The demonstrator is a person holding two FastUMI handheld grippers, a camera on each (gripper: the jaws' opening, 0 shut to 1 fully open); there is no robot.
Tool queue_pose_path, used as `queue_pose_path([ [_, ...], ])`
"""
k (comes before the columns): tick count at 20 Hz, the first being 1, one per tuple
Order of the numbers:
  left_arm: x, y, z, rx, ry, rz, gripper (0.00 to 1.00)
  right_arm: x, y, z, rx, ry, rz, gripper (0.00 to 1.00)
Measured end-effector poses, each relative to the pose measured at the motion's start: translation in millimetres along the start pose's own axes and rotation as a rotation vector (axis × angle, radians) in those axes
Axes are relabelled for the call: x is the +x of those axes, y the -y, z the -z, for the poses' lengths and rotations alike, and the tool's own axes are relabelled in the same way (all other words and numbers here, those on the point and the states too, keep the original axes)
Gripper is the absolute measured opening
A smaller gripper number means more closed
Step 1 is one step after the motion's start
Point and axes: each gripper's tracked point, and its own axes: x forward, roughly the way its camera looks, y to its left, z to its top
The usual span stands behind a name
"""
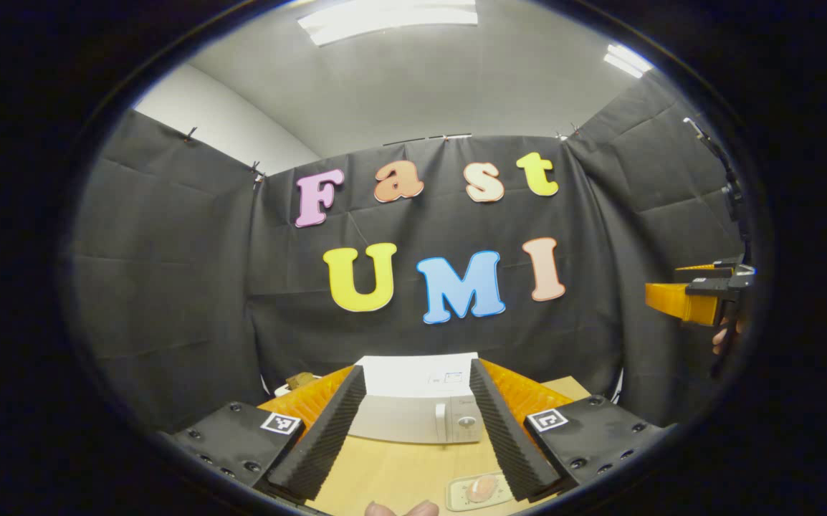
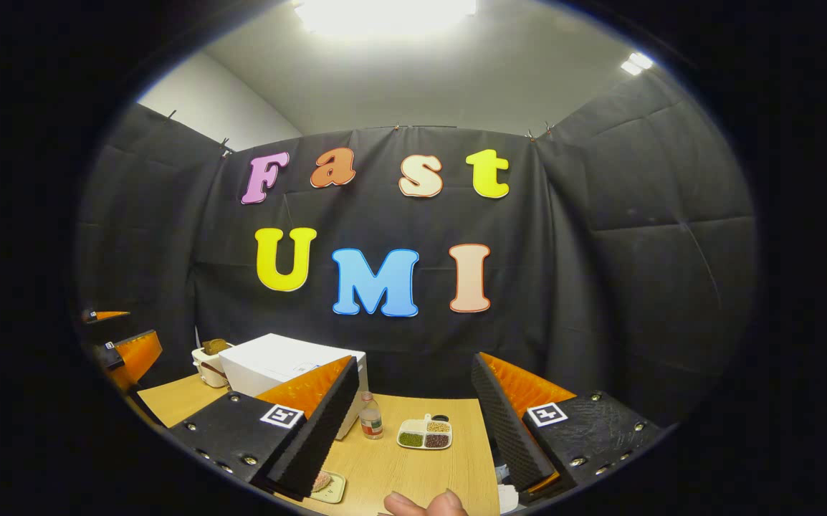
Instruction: Open the microwave oven with the left hand, put the food in, and close the microwave oven.
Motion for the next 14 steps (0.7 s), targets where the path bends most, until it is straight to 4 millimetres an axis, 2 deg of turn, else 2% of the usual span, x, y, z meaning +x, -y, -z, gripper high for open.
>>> queue_pose_path([
  [7, 12, 50, 11, 0.004, -0.026, -0.039, 0.99, 22, 36, 13, 0.016, -0.022, -0.04, 0.97],
  [8, 15, 56, 16, -0.001, -0.031, -0.037, 0.94, 25, 40, 14, 0.021, -0.023, -0.04, 0.98],
  [9, 22, 61, 22, -0.009, -0.041, -0.033, 0.94, 28, 45, 17, 0.016, -0.026, -0.028, 0.98],
  [10, 27, 67, 30, -0.024, -0.049, -0.019, 0.99, 32, 48, 20, 0.008, -0.034, -0.014, 0.97],
  [11, 36, 71, 38, -0.039, -0.057, -0.002, 0.96, 34, 50, 21, 0.003, -0.036, 0.0, 0.98],
  [14, 68, 63, 72, -0.046, -0.089, 0.027, 0.99, 46, 48, 25, -0.02, -0.055, 0.052, 0.98],
])
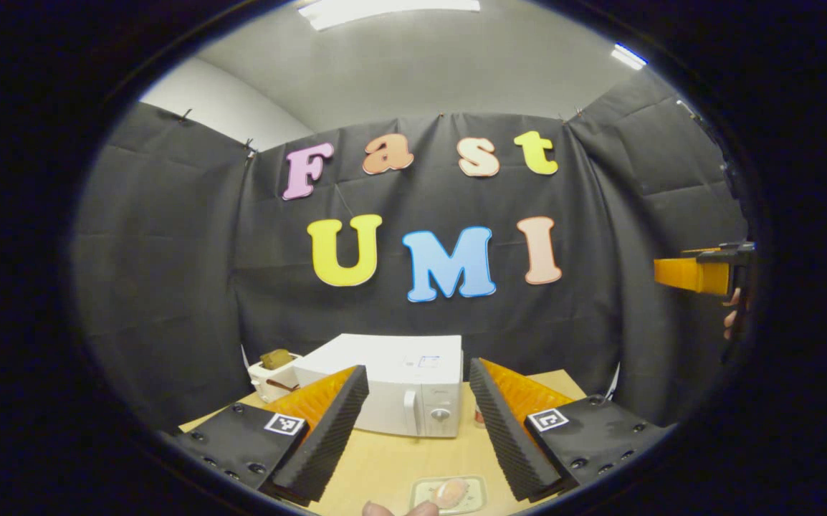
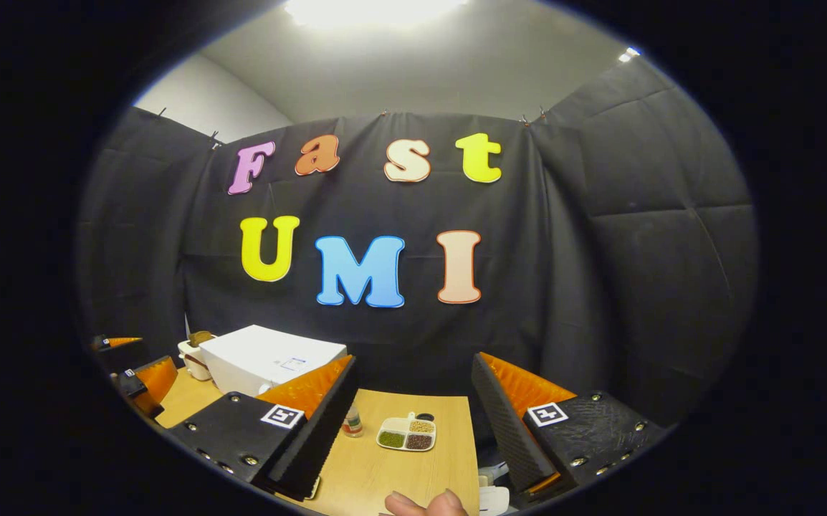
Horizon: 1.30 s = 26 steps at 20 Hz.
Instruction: Open the microwave oven with the left hand, put the food in, and close the microwave oven.
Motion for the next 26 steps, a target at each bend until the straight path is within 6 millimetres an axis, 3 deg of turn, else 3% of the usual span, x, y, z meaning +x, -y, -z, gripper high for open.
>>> queue_pose_path([
  [6, 80, -16, 81, 0.02, -0.088, 0.111, 1.0, 23, -27, 7, -0.051, -0.06, 0.122, 0.97],
  [7, 93, -18, 93, 0.017, -0.098, 0.127, 0.94, 25, -32, 10, -0.055, -0.075, 0.138, 0.96],
  [9, 114, -23, 120, 0.012, -0.124, 0.156, 0.99, 32, -42, 13, -0.062, -0.101, 0.168, 0.98],
  [17, 192, -33, 231, 0.009, -0.267, 0.234, 1.0, 47, -76, 24, -0.13, -0.182, 0.242, 0.98],
  [24, 242, -14, 279, -0.008, -0.336, 0.313, 1.0, 44, -75, 34, -0.161, -0.236, 0.296, 0.97],
  [26, 254, -13, 287, -0.009, -0.346, 0.315, 0.94, 40, -71, 36, -0.163, -0.242, 0.312, 0.97],
])
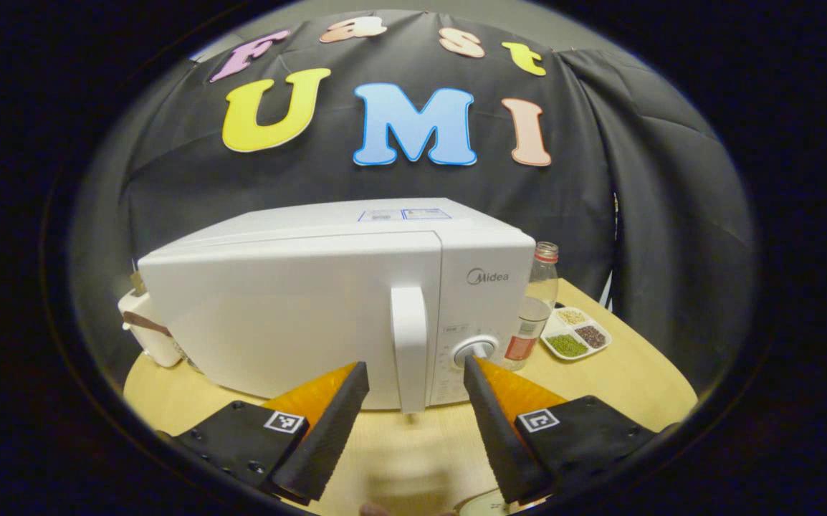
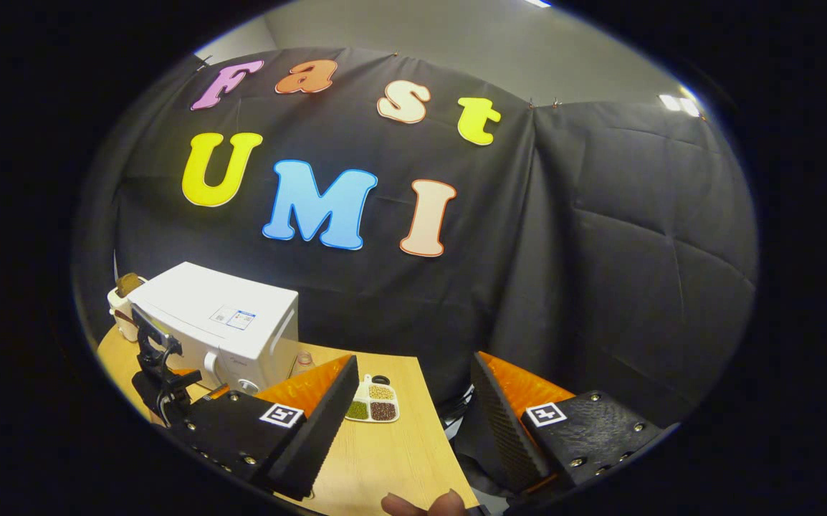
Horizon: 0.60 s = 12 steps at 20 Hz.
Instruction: Open the microwave oven with the left hand, put the food in, and close the microwave oven.
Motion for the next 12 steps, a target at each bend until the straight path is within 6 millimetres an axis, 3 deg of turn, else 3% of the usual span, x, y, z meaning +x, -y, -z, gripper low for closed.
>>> queue_pose_path([
  [4, 20, -9, -5, -0.014, 0.0, -0.013, 0.86, -2, -2, 7, -0.001, -0.021, 0.007, 0.97],
  [7, 30, -11, -3, -0.096, -0.01, -0.012, 0.65, -4, -9, 11, 0.005, -0.033, -0.009, 0.97],
  [10, 38, -2, 15, -0.156, -0.07, 0.02, 0.58, -7, -15, 9, 0.004, -0.027, -0.027, 0.97],
  [11, 31, -4, 18, -0.145, -0.087, 0.016, 0.51, -8, -16, 10, 0.001, -0.026, -0.034, 0.97],
  [12, 37, -2, 19, -0.113, -0.084, 0.009, 0.4, -10, -18, 10, -0.001, -0.024, -0.04, 0.97],
])
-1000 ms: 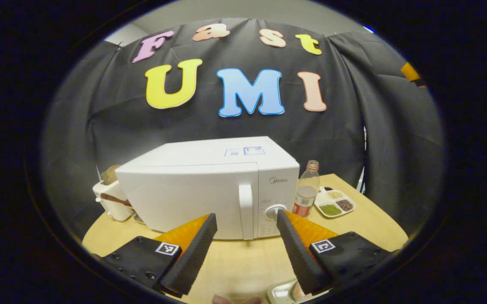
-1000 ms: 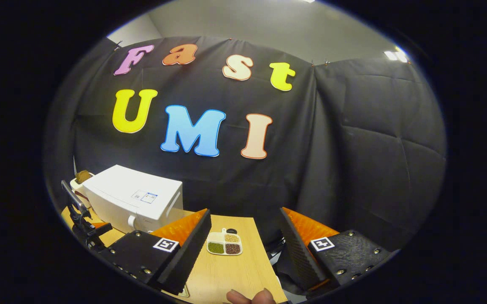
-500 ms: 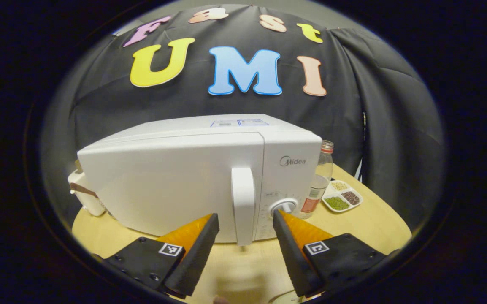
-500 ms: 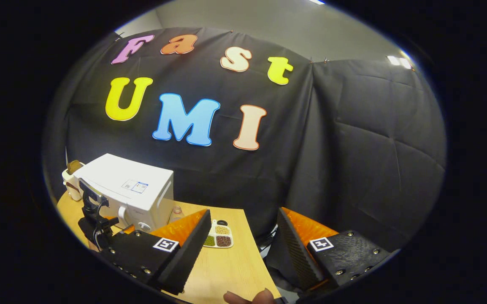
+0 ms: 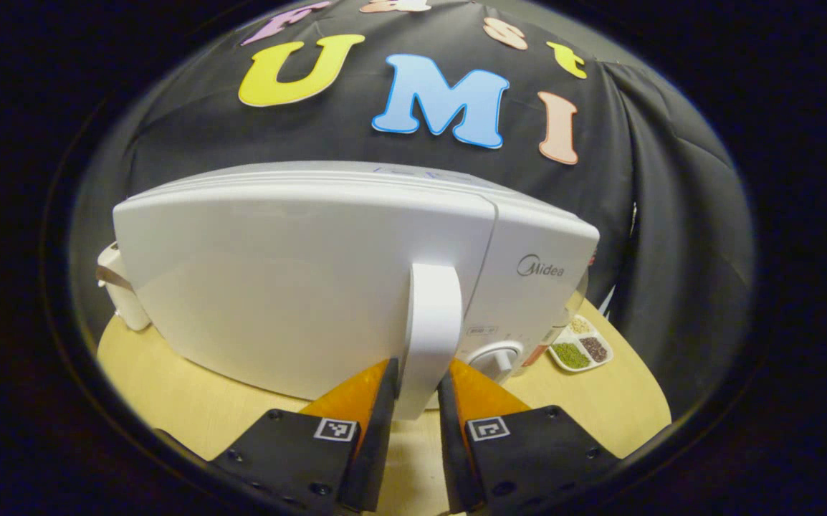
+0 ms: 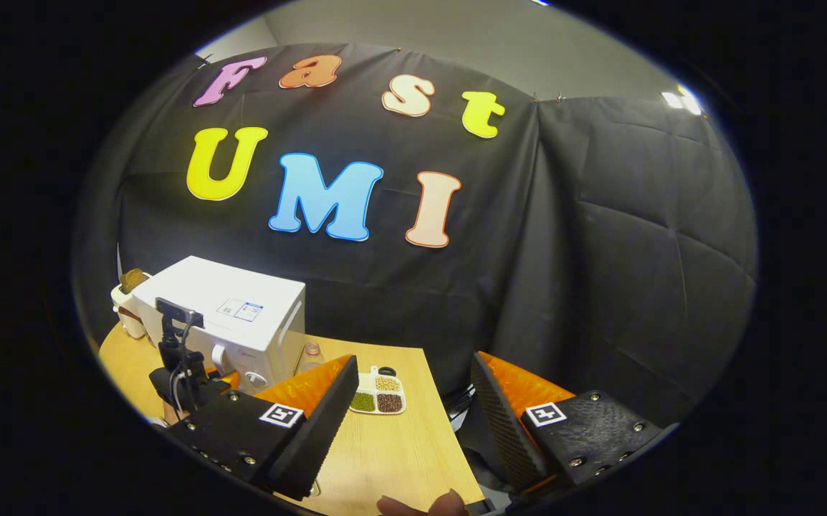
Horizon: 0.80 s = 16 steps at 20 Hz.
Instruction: Open the microwave oven with the left hand, put the food in, and close the microwave oven.
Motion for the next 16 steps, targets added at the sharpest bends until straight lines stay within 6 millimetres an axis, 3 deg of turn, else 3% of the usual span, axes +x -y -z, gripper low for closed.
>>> queue_pose_path([
  [4, -4, 2, 1, 0.081, 0.029, -0.004, 0.24, -7, -3, 6, 0.02, 0.001, -0.019, 0.97],
  [6, -3, 2, 3, 0.047, 0.049, -0.018, 0.22, -11, -3, 8, 0.041, -0.001, -0.032, 0.97],
  [15, -4, 3, 5, 0.205, 0.037, 0.047, 0.23, -31, -13, 9, 0.1, 0.035, -0.1, 0.97],
  [16, -4, 3, 6, 0.21, 0.03, 0.043, 0.19, -33, -11, 8, 0.107, 0.041, -0.103, 0.97],
])
